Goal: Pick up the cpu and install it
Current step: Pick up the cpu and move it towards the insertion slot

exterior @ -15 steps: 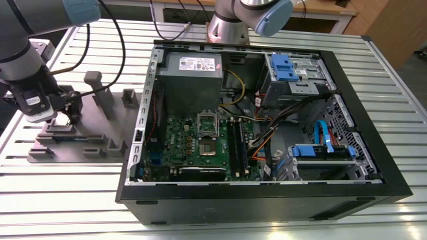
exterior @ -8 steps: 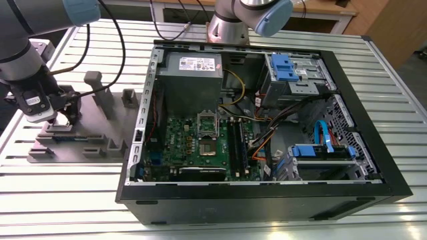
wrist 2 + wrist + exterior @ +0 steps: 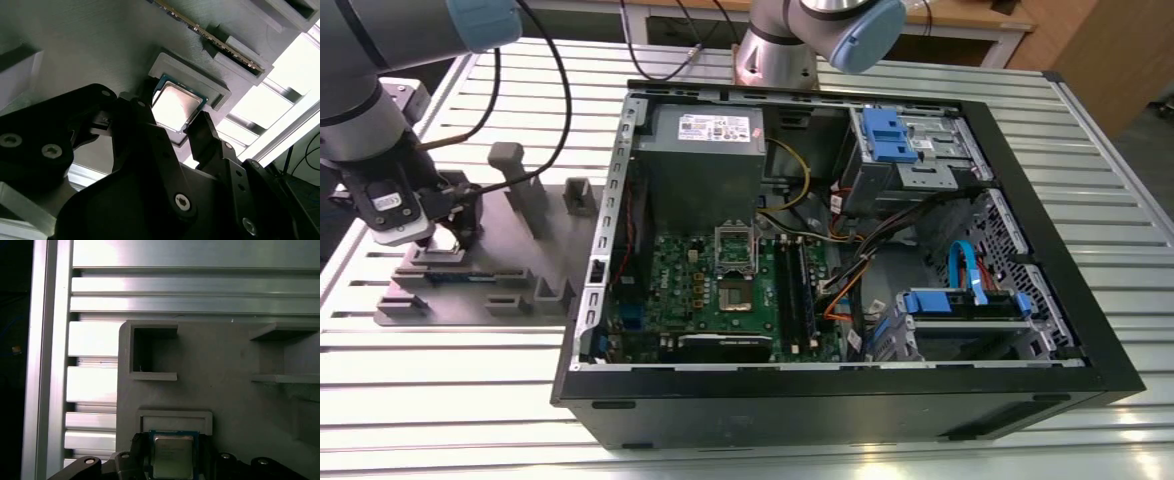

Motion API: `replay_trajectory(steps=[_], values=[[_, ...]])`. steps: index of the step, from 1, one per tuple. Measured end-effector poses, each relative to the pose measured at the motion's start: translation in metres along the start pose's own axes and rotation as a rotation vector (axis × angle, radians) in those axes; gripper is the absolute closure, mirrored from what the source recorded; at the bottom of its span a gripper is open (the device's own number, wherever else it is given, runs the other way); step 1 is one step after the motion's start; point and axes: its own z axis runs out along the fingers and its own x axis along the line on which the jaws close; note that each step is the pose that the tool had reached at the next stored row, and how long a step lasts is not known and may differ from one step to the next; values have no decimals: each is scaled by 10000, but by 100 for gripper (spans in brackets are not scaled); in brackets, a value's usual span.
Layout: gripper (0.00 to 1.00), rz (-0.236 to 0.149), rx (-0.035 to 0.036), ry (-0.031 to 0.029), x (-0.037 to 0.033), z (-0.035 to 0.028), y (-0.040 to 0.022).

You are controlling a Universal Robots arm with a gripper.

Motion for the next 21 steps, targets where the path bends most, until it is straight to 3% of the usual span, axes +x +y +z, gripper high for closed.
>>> replay_trajectory(steps=[11,12,21], values=[[44,-1,0,0,-2,0,0],[38,0,0,0,-2,0,0],[38,-1,7,-2,-2,-20,1]])
